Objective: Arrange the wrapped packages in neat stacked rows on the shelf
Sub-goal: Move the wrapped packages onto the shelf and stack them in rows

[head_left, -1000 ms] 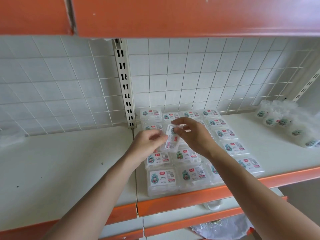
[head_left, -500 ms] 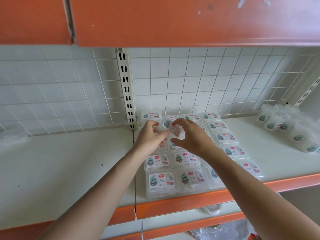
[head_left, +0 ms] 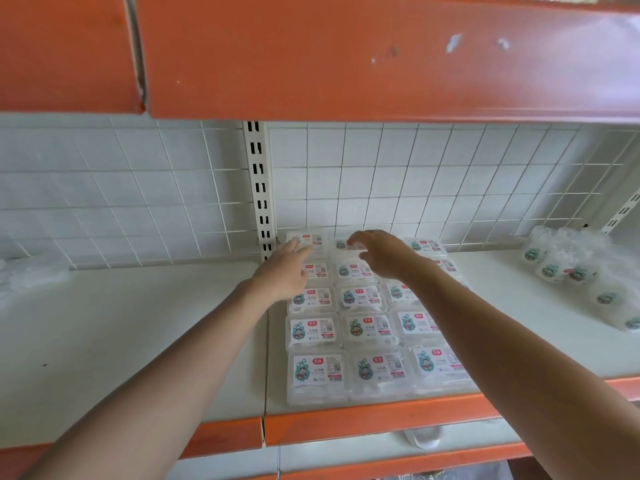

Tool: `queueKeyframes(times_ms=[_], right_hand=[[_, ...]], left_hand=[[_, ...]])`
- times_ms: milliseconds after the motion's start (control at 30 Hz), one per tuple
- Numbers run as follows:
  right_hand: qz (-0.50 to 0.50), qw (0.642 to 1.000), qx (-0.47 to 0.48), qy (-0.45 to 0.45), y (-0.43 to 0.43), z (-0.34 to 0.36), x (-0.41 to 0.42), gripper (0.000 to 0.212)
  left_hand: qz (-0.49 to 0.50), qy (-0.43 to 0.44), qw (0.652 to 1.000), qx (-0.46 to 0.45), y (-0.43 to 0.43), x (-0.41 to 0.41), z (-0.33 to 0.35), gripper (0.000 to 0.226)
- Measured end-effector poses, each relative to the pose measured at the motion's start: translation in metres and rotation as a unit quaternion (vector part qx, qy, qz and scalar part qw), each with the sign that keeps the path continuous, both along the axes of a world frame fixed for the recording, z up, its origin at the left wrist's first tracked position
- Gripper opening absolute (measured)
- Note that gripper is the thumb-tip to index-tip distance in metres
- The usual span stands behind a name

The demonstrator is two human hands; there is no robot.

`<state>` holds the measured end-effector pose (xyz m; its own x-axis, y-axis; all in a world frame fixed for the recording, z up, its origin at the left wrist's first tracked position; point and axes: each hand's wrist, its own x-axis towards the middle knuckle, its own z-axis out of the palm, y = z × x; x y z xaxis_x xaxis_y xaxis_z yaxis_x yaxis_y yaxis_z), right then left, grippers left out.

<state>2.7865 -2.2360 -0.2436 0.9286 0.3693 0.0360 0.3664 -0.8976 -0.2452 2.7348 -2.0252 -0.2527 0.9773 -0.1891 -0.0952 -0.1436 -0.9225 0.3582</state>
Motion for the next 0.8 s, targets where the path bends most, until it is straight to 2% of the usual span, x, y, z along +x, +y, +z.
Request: queueKeyframes(times_ms=[500, 800], right_hand=[[-0.036, 0.999, 0.019, -0.023, 0.005, -0.014, 0.009, 0.035], [-0.045, 0.998, -0.003, -0.033, 0.005, -0.012, 0.008, 0.034]], left_hand=[[0.011, -0.002, 1.000, -0.018, -0.001, 0.001, -0.003, 0.059], [0.011, 0.004, 1.000, -0.027, -0.002, 0.001, -0.002, 0.059]])
